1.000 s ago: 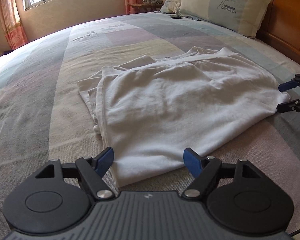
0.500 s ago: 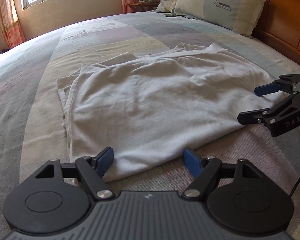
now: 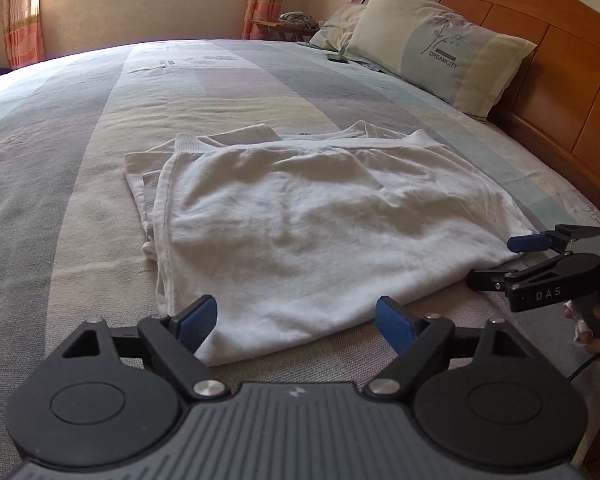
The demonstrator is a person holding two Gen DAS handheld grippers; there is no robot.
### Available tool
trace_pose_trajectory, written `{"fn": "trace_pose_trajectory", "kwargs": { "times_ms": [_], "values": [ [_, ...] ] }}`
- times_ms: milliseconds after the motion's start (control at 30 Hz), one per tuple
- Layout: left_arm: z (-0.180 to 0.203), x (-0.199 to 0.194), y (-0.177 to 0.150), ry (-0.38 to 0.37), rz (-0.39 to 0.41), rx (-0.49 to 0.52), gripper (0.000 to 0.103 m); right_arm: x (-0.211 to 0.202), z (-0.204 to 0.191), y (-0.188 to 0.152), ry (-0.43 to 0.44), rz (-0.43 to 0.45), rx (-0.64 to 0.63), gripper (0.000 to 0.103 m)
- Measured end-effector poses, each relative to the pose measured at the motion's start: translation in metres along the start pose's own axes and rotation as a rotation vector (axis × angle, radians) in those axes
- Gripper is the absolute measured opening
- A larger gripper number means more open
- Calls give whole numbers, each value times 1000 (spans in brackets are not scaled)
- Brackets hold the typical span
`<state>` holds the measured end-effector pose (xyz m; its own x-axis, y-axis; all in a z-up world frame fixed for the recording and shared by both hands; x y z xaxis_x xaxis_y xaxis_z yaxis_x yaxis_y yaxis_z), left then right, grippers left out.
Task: Fold clothes
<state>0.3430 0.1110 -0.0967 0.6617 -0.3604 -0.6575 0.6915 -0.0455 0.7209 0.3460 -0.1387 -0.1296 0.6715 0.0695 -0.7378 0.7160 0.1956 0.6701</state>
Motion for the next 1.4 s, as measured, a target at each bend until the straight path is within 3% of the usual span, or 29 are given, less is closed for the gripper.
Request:
{"fn": "trace_pose_trajectory", "kwargs": {
  "times_ms": [133,200,267,400,700,900,1067,1233,1400],
  "values": [
    [-5,11,27,-18,34,19,87,1,1,0,-2,-1,6,103],
    [-13,30,30,-23,-11,-18,87,2,1,2,-5,-14,13,103],
    [-24,44,22,3,-75,-68,87,3,1,3,-9,-20,19,103],
    [-25,40,14,-31,-67,-46,89,4,2,5,-15,-46,23,103],
    [-25,44,18,-20,-74,-108,93,4,1,4,-33,-65,21,103],
    [-15,40,15,51,-78,-74,94,3,2,5,-29,-70,19,103],
    [1,16,18,110,-66,-21,94,6,2,10,-3,-132,-4,103],
    [18,-5,16,200,-58,-64,94,1,2,15,51,-150,-77,103],
    [42,-21,8,295,-61,-144,94,-8,14,34,149,-95,-140,103]
  ]
}}
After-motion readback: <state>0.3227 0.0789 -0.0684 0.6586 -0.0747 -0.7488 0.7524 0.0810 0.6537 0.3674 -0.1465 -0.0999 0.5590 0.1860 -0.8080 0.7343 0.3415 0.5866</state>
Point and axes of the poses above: each gripper's, at about its wrist camera, not at the fingertips, and x roughly the way its jaws point, z to its right, y to its top, the point moved 7 cm from there along x, roughly the way its jaws point, and after that the axes turned 5 degrees about -x, right-handed, at the moved point
